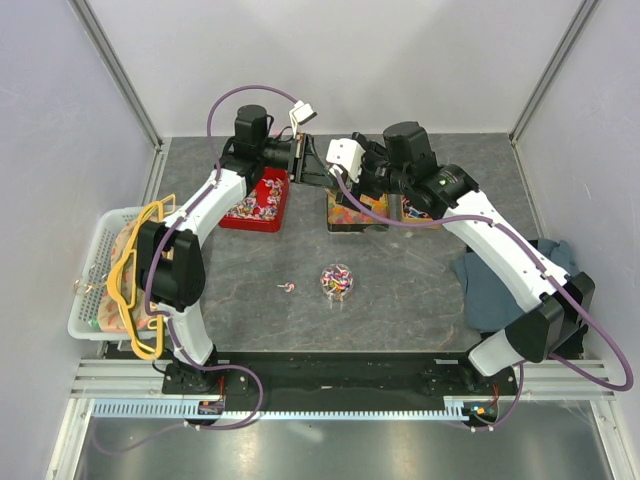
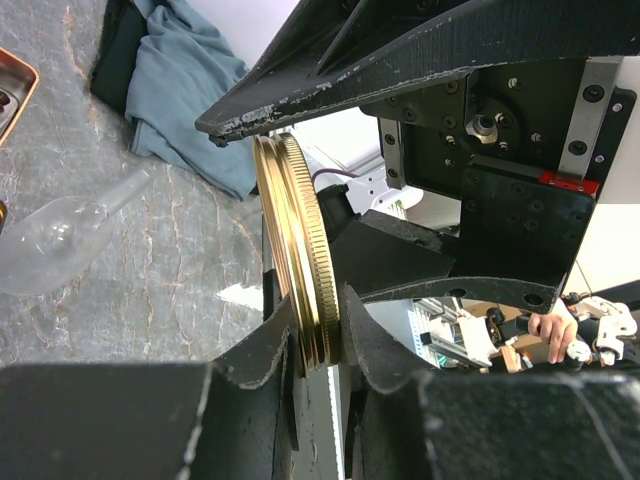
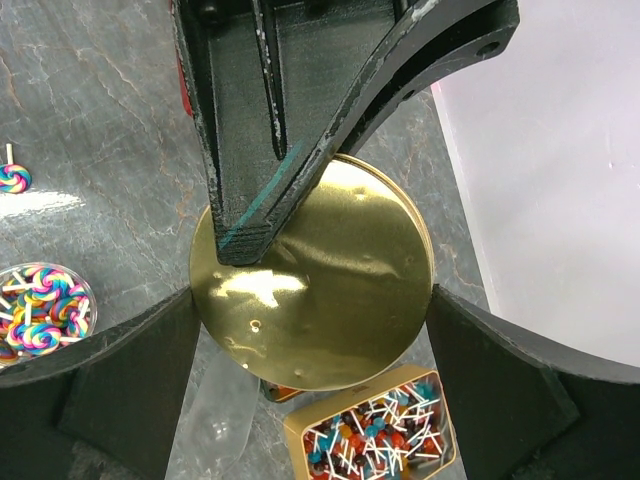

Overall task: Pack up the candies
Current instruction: Adjust the bottle lid.

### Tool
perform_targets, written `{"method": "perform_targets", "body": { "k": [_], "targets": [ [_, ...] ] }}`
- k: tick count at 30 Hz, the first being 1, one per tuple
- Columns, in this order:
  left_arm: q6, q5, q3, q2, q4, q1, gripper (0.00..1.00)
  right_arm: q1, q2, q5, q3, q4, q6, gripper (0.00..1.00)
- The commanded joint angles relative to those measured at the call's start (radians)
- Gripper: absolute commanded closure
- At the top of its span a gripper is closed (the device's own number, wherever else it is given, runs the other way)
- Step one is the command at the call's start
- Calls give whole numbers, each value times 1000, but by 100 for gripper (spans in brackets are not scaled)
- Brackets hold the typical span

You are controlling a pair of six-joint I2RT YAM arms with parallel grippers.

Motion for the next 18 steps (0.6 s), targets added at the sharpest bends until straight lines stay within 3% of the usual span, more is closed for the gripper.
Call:
{"method": "perform_targets", "body": {
  "k": [1, 7, 15, 18],
  "targets": [
    [-35, 33, -3, -23, 39, -7, 98, 4, 9, 7, 21, 49, 14, 2],
    [-32, 33, -8, -22, 39, -7, 98, 4, 9, -26, 30, 42, 25, 4],
    [-29, 31, -16, -16, 39, -7, 98, 6, 3, -38, 32, 42, 34, 21],
    [-27, 31, -16, -13, 39, -7, 93, 8, 3, -41, 32, 42, 36, 24]
  ]
}}
